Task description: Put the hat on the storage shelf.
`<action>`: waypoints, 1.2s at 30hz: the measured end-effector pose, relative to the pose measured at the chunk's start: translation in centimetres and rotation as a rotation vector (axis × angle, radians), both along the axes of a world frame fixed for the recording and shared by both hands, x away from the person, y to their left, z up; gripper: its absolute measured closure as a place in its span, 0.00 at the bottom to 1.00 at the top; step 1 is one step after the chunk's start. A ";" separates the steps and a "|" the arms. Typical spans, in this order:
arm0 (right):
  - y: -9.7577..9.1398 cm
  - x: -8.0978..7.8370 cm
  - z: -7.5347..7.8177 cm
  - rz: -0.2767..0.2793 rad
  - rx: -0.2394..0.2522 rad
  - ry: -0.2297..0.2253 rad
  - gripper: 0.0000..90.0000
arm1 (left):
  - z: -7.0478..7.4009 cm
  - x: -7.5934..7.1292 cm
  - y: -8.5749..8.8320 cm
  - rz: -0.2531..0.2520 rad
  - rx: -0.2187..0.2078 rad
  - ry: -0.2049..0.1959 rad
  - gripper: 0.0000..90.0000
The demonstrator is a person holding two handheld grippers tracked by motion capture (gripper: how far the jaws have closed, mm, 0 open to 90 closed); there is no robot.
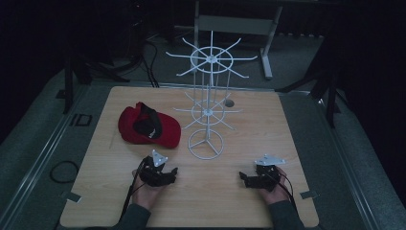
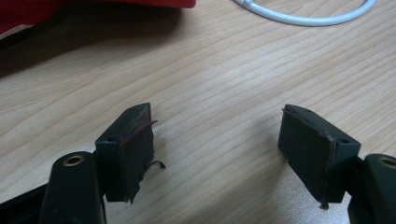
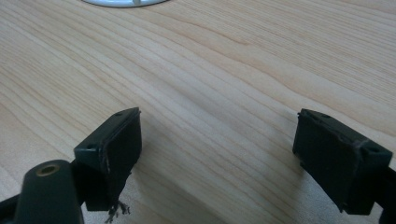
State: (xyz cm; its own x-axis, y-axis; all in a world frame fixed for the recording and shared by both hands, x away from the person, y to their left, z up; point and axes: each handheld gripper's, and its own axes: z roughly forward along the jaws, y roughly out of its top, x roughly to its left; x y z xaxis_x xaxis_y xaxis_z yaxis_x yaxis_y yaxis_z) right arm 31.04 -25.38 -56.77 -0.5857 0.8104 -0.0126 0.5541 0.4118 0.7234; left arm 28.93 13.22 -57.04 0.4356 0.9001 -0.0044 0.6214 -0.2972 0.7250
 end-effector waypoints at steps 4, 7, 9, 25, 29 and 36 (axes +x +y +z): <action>0.0 0.0 0.0 0.001 0.000 0.000 0.17 | -0.1 0.0 0.0 0.002 -0.004 -0.005 0.30; 0.0 0.0 0.0 0.001 0.000 0.000 0.17 | -0.1 -0.1 0.0 0.004 -0.005 -0.006 0.30; 0.0 0.0 0.0 0.001 0.000 0.000 0.17 | -0.1 -0.1 0.0 0.004 -0.005 -0.006 0.30; 0.0 0.1 0.0 0.003 0.001 0.001 0.17 | 0.3 0.7 0.8 0.067 -0.092 0.033 0.39; 0.0 0.1 0.0 0.003 0.001 0.001 0.17 | 0.7 1.4 0.5 0.044 -0.110 0.061 0.46; 0.0 0.1 0.0 0.003 0.001 0.001 0.17 | 2.0 3.2 -0.2 0.091 -0.158 0.059 0.44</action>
